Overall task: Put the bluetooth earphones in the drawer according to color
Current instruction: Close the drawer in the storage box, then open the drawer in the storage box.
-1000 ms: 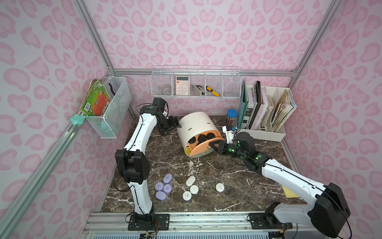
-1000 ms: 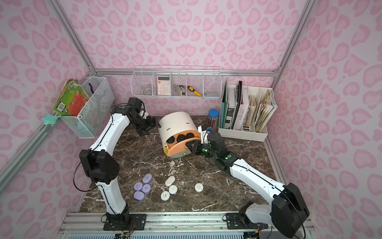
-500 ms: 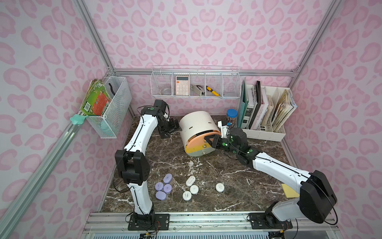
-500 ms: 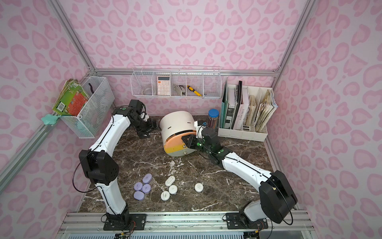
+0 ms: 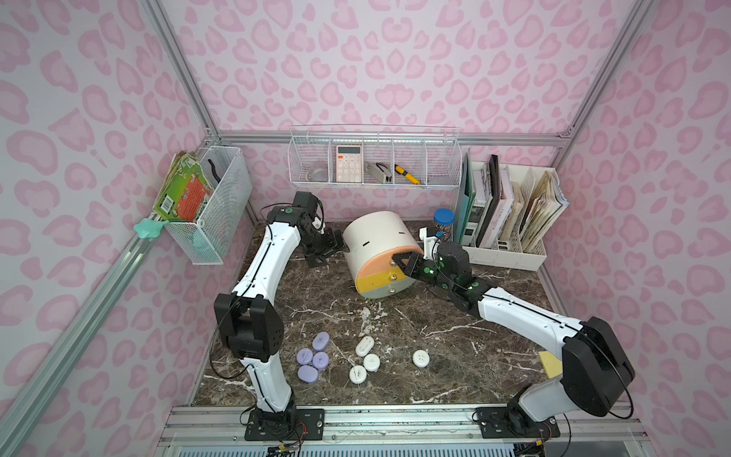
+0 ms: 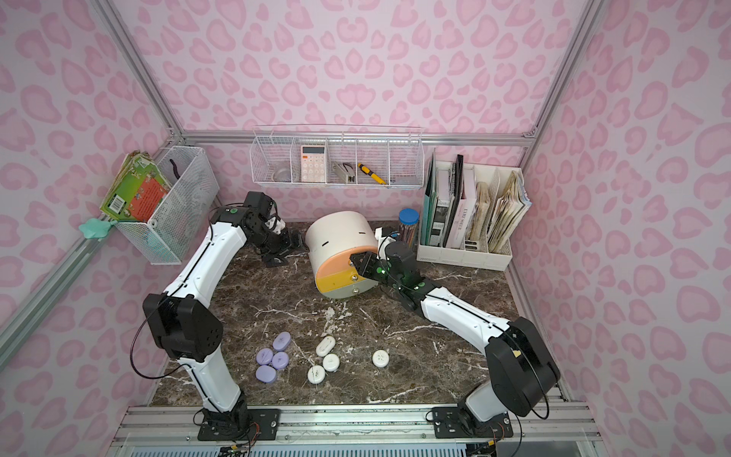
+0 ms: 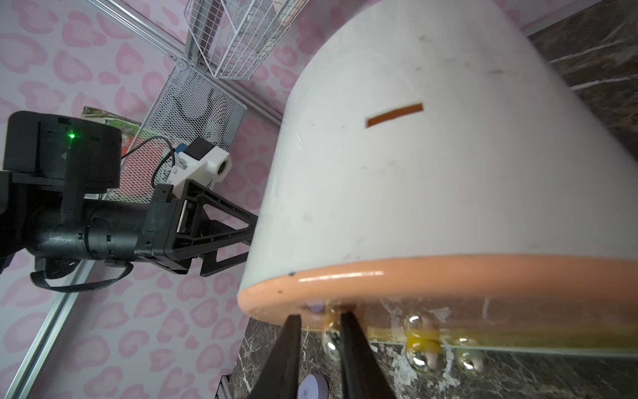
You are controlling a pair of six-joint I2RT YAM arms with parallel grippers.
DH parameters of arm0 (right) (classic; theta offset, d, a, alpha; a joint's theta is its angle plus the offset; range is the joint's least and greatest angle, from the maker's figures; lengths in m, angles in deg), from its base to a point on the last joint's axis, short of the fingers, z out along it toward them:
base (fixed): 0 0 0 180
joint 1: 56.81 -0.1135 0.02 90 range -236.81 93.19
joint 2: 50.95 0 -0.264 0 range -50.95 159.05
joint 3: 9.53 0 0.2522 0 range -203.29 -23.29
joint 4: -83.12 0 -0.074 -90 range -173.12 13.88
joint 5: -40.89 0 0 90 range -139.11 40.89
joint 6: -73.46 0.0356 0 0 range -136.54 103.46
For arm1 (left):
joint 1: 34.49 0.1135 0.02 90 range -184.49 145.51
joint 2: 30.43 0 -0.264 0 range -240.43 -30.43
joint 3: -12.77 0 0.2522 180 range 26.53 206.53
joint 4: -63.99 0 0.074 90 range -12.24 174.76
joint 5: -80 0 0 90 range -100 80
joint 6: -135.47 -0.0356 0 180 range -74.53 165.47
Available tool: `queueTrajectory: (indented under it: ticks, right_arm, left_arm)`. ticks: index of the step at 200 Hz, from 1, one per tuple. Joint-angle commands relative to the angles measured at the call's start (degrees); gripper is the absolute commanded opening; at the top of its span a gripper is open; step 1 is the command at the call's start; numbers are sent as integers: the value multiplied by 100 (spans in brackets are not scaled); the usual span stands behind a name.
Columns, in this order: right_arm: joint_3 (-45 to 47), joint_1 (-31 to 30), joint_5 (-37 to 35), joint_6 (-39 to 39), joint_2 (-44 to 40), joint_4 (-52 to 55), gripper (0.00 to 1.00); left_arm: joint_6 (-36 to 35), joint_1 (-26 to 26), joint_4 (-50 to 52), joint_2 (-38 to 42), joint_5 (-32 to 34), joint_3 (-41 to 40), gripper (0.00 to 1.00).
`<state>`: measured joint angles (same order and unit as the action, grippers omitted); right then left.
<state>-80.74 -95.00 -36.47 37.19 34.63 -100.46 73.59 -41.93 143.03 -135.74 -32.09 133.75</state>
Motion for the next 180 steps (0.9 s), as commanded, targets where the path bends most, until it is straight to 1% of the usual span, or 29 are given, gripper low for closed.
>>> queueTrajectory:
  ticks: [1,22,45,63,91,100,137,180]
  right_arm:
    - [178,-38,-140,-3,-280,-159,24]
    - [647,-46,-213,23,-743,-146,27]
    - [1172,-13,-189,10,-1121,-139,31]
    - [1512,44,-78,18,-1218,-290,34]
    - [1804,62,132,31,-1114,-778,40]
    - [1812,59,199,23,-1009,-918,43]
    - [1704,32,287,62,-494,-1324,51]
    - [1421,-57,279,136,46,-1595,50]
  left_arm:
    - [-70,5,21,232,-31,-109,85]
    - [9,1,-27,612,-17,-421,86]
    - [198,-34,-447,1249,-194,-1137,88]
    - [324,-96,-718,1684,-226,-1603,90]
    - [465,-327,-949,2038,-172,-1981,96]
    - [475,-424,-1042,2084,-121,-2057,99]
    - [450,-740,-1096,1969,263,-2052,99]
    - [348,-847,-1106,1705,540,-1968,99]
